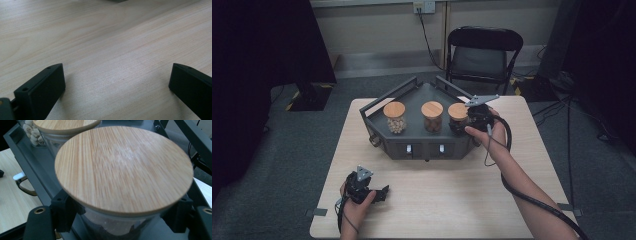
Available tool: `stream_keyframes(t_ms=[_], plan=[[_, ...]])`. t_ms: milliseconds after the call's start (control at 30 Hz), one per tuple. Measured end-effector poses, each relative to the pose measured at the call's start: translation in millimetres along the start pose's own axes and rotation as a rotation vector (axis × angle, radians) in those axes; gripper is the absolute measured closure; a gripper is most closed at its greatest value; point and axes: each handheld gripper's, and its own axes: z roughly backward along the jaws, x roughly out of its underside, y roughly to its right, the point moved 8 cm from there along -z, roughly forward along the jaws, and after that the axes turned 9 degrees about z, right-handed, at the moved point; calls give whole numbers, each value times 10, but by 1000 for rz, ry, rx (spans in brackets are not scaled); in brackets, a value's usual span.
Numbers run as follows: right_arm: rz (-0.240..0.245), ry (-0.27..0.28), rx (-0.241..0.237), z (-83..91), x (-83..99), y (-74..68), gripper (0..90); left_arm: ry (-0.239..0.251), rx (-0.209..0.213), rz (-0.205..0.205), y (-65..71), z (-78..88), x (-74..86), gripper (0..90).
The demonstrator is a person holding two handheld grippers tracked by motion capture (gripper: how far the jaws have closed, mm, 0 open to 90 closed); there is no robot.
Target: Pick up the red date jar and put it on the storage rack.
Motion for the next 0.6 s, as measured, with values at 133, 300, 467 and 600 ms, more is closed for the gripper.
stream_keyframes(t_ms=[133, 300, 467, 600], plan=[[-9, 9, -1, -9, 17, 2, 254, 0, 0, 0, 0, 0, 0, 2], [-11, 7, 2, -16, 12, -9, 254, 0, 0, 0, 0, 0, 0, 2], [-18, 13, 8, -23, 38, -12, 254, 0, 0, 0, 0, 0, 0, 2], [-21, 12, 10, -23, 36, -13, 254, 0, 0, 0, 0, 0, 0, 2]])
